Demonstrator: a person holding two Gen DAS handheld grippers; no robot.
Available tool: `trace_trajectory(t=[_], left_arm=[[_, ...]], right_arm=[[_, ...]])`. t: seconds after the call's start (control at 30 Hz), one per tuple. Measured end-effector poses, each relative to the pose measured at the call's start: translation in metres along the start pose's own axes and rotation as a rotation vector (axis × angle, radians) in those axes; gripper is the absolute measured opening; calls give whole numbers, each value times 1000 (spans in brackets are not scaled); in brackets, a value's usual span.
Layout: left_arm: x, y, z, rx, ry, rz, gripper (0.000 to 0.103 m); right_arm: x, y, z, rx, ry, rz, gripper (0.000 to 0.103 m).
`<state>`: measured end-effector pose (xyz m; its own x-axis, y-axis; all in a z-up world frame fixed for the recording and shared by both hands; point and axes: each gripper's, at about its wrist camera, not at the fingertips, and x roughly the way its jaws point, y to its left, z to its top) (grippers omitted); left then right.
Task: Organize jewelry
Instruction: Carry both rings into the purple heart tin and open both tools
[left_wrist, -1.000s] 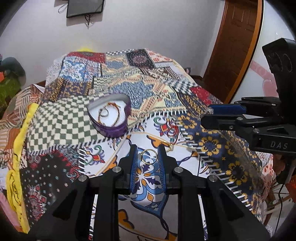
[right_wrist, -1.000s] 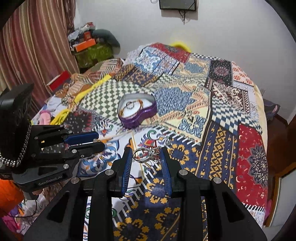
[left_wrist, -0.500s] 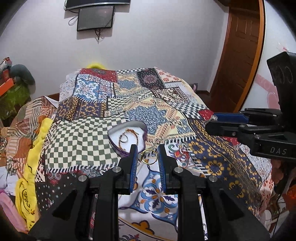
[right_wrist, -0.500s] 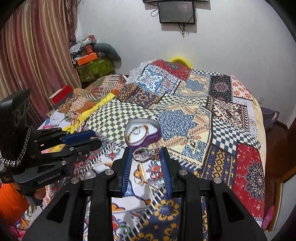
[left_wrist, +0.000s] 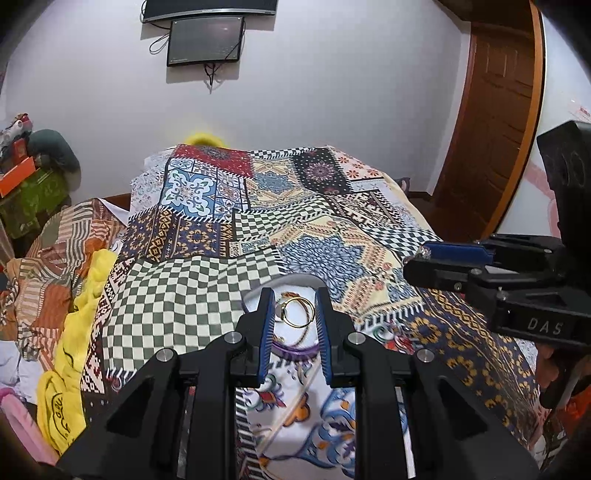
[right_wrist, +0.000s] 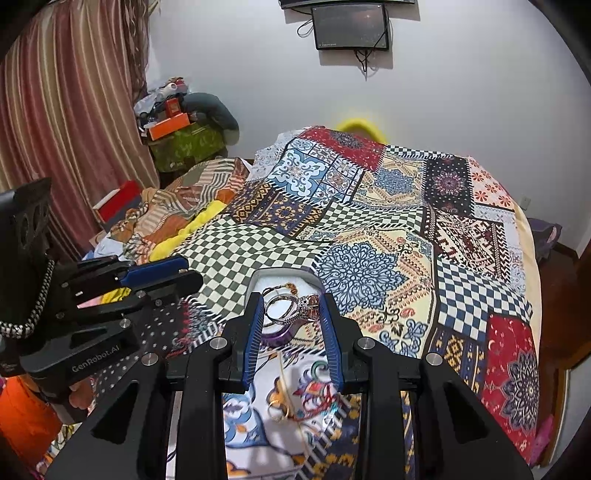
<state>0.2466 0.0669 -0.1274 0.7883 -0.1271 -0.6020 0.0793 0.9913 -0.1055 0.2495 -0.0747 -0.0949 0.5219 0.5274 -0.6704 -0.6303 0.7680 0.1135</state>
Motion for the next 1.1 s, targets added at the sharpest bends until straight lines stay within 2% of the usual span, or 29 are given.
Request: trace_trajectory(t=[0.57, 0.73, 0.93, 1.1], left_arm=[[66, 34, 10, -37, 92, 4, 21], [84, 39, 10, -22, 131, 1, 21], [102, 41, 9, -5, 193, -38, 21], [116, 42, 6, 8, 234, -24, 21]], right_arm=[[59, -4, 14, -49, 101, 18, 28], [78, 4, 11, -116, 153, 7, 28], [96, 8, 10, -171, 208, 30, 28], [109, 7, 9, -189, 245, 39, 28]])
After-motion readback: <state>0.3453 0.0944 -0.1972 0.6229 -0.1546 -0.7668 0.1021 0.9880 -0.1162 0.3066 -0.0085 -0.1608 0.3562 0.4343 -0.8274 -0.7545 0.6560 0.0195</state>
